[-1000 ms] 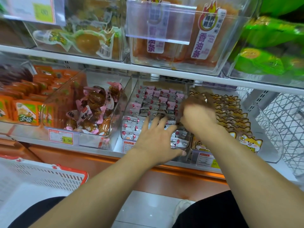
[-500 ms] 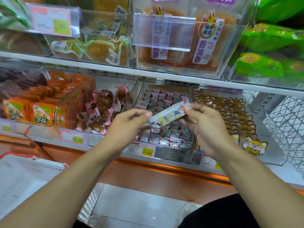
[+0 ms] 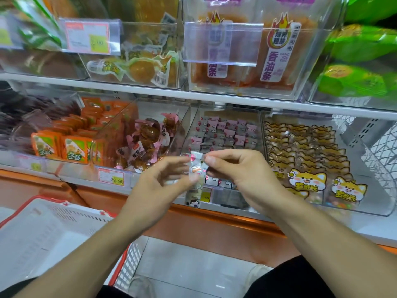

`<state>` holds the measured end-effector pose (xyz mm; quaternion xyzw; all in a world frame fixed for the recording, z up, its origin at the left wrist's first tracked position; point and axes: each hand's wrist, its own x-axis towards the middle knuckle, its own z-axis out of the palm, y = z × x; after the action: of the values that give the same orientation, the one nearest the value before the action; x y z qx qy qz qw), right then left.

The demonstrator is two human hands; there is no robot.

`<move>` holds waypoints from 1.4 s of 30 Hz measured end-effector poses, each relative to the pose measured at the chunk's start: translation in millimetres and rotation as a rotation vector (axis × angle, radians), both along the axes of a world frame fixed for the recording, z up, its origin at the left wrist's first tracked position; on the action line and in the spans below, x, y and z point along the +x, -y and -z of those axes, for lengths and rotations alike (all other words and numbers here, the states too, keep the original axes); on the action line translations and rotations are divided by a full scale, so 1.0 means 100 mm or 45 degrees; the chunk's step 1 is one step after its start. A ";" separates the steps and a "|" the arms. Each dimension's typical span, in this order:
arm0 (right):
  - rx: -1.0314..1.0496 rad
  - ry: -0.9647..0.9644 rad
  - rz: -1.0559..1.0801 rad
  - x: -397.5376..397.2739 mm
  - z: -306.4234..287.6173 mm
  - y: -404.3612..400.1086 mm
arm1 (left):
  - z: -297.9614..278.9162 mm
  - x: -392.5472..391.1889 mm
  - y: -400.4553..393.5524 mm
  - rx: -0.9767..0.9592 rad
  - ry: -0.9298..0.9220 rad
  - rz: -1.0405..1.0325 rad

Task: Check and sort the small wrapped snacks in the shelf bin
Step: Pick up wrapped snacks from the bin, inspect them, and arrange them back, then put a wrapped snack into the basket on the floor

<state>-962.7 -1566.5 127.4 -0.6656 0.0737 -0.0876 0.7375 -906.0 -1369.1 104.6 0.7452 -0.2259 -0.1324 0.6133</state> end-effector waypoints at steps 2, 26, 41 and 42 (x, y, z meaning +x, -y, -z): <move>-0.145 0.055 -0.039 0.00 0.01 -0.07 | -0.05 0.00 -0.02 -0.056 0.146 -0.103; -0.118 0.118 -0.371 0.78 0.35 -1.62 | -0.05 0.53 -1.62 -0.097 0.178 -0.310; -0.874 -0.708 -0.719 1.47 2.69 -2.99 | 2.77 0.29 -2.57 0.037 -0.953 -0.881; -1.128 -0.653 -0.793 1.49 2.77 -2.97 | 2.92 0.31 -2.55 0.066 -0.996 -0.874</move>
<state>-813.5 -1269.7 -149.2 -0.8999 0.0070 0.2738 0.3393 -875.4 -1114.5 -187.0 0.6861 0.2810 -0.1978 0.6412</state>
